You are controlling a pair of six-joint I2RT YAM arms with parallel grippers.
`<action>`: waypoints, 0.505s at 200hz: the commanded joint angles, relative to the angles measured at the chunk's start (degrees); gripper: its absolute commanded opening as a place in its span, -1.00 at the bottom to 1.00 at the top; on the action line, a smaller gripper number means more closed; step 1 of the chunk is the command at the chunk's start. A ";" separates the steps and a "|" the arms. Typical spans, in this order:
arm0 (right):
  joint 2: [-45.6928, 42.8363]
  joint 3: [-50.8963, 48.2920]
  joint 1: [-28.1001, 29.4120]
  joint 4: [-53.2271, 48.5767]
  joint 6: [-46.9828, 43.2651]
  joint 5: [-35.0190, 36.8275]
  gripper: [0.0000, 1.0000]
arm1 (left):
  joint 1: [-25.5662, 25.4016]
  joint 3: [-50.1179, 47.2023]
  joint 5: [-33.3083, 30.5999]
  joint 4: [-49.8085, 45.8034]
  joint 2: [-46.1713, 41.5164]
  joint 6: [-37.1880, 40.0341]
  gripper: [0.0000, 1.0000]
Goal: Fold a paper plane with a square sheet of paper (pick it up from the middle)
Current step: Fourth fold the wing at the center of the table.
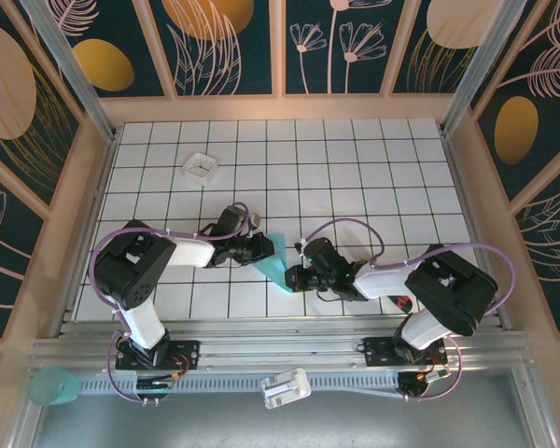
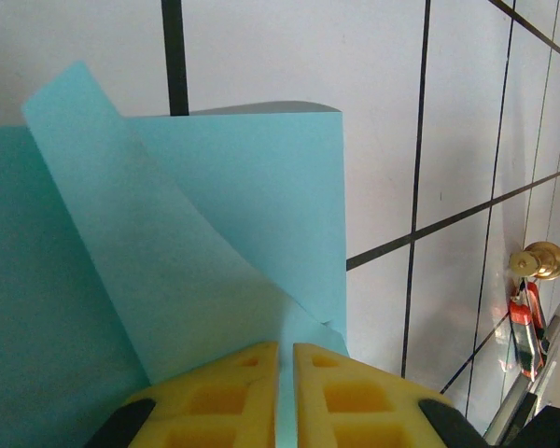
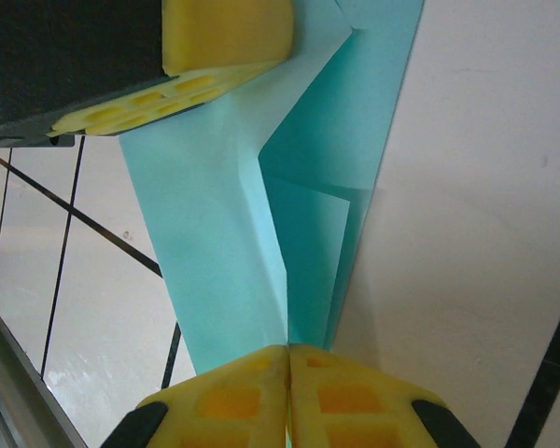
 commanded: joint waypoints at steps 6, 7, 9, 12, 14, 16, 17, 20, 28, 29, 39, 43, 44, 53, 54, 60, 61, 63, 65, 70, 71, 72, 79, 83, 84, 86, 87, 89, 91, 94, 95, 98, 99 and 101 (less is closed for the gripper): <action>-0.15 -0.54 -0.18 -0.10 0.08 0.70 -0.77 | 0.46 -0.99 -0.82 -0.98 0.89 1.13 -0.72; -0.16 -0.58 -0.16 -0.05 0.06 0.70 -0.77 | 0.45 -1.00 -0.81 -0.98 0.91 1.10 -0.71; -0.21 -0.61 -0.20 0.04 -0.05 0.67 -0.77 | 0.40 -0.96 -0.79 -0.90 0.87 1.05 -0.71; -0.24 -0.57 -0.19 0.21 -0.06 0.57 -0.76 | 0.41 -1.05 -0.75 -0.87 0.91 1.05 -0.71; -0.27 -0.50 -0.23 0.30 -0.12 0.46 -0.75 | 0.44 -1.00 -0.71 -0.85 0.90 1.06 -0.72; -0.26 -0.46 -0.24 0.39 -0.20 0.37 -0.74 | 0.47 -1.05 -0.70 -0.76 0.91 1.06 -0.72; -0.25 -0.45 -0.24 0.42 -0.21 0.35 -0.74 | 0.50 -1.03 -0.70 -0.75 0.92 1.06 -0.71; -0.25 -0.32 -0.22 0.48 -0.31 0.27 -0.73 | 0.40 -1.01 -0.75 -0.73 0.92 1.04 -0.71; -0.17 0.10 -0.29 0.62 -0.58 0.21 -0.70 | 0.44 -1.01 -0.71 -0.74 0.99 1.04 -0.72; -0.17 0.18 -0.31 0.62 -0.63 0.19 -0.70 | 0.44 -1.01 -0.71 -0.78 1.00 1.05 -0.71; 0.10 0.89 -0.41 0.62 -1.03 0.07 -0.67 | 0.44 -1.05 -0.55 -0.73 1.01 1.11 -0.71; 0.18 1.23 -0.47 0.67 -1.22 0.03 -0.66 | 0.41 -1.09 -0.59 -0.77 0.93 1.09 -0.71; 0.27 1.27 -0.49 0.65 -1.25 0.01 -0.66 | 0.38 -1.05 -0.60 -0.75 0.97 1.12 -0.72; 0.87 2.08 -0.68 0.63 -1.54 -0.25 -0.65 | 0.39 -1.06 -0.44 -0.84 0.98 1.11 -0.71; 0.97 2.14 -0.72 0.67 -1.59 -0.27 -0.65 | 0.46 -1.08 -0.44 -0.83 0.95 1.13 -0.71; 1.40 2.73 -0.77 0.54 -1.80 -0.33 -0.64 | 0.47 -1.09 -0.44 -0.97 0.88 1.19 -0.71; 1.50 2.81 -0.81 0.54 -1.85 -0.35 -0.63 | 0.46 -1.09 -0.44 -0.94 0.90 1.21 -0.71; 1.68 2.94 -0.91 0.54 -1.93 -0.36 -0.63 | 0.45 -1.10 -0.48 -0.91 0.91 1.17 -0.72; 1.75 3.08 -0.98 0.50 -1.97 -0.36 -0.63 | 0.45 -1.07 -0.54 -1.02 0.92 1.22 -0.71; 2.13 3.45 -1.18 0.60 -2.11 -0.49 -0.63 | 0.47 -1.10 -0.53 -1.02 0.91 1.23 -0.71; 2.21 3.48 -1.20 0.57 -2.14 -0.52 -0.63 | 0.46 -1.05 -0.48 -1.01 0.92 1.24 -0.71; 2.30 3.54 -1.25 0.55 -2.19 -0.57 -0.62 | 0.45 -1.03 -0.46 -1.00 0.88 1.24 -0.71; 2.69 4.05 -1.42 0.71 -2.38 -0.83 -0.62 | 0.52 -1.00 -0.44 -1.13 0.90 1.27 -0.71; 2.93 4.32 -1.53 0.75 -2.63 -0.93 -0.62 | 0.47 -0.96 -0.44 -1.17 0.90 1.25 -0.71; 2.96 4.35 -1.50 0.73 -2.66 -0.96 -0.62 | 0.46 -0.94 -0.44 -1.22 0.87 1.29 -0.72; 3.10 4.60 -1.50 0.72 -2.79 -1.04 -0.62 | 0.47 -0.93 -0.44 -1.18 0.86 1.32 -0.72; 3.14 4.67 -1.53 0.72 -2.78 -1.05 -0.62 | 0.46 -0.92 -0.44 -1.22 0.89 1.32 -0.72; 3.23 4.77 -1.55 0.72 -2.82 -1.07 -0.62 | 0.40 -0.90 -0.44 -1.27 0.91 1.35 -0.71; 3.39 4.90 -1.60 0.67 -2.92 -1.11 -0.62 | 0.41 -0.91 -0.46 -1.26 0.87 1.40 -0.71; 3.62 5.11 -1.64 0.71 -3.06 -1.22 -0.62 | 0.44 -0.85 -0.44 -1.41 0.91 1.34 -0.71; 3.66 5.19 -1.65 0.71 -3.05 -1.23 -0.62 | 0.49 -0.84 -0.48 -1.38 0.92 1.33 -0.71; 3.92 5.48 -1.65 0.70 -3.25 -1.29 -0.62 | 0.43 -0.83 -0.44 -1.36 0.90 1.40 -0.71; 4.03 5.51 -1.65 0.71 -3.28 -1.31 -0.62 | 0.48 -0.83 -0.40 -1.40 0.91 1.41 -0.72; 4.11 5.64 -1.67 0.67 -3.34 -1.33 -0.62 | 0.45 -0.83 -0.43 -1.42 0.85 1.41 -0.71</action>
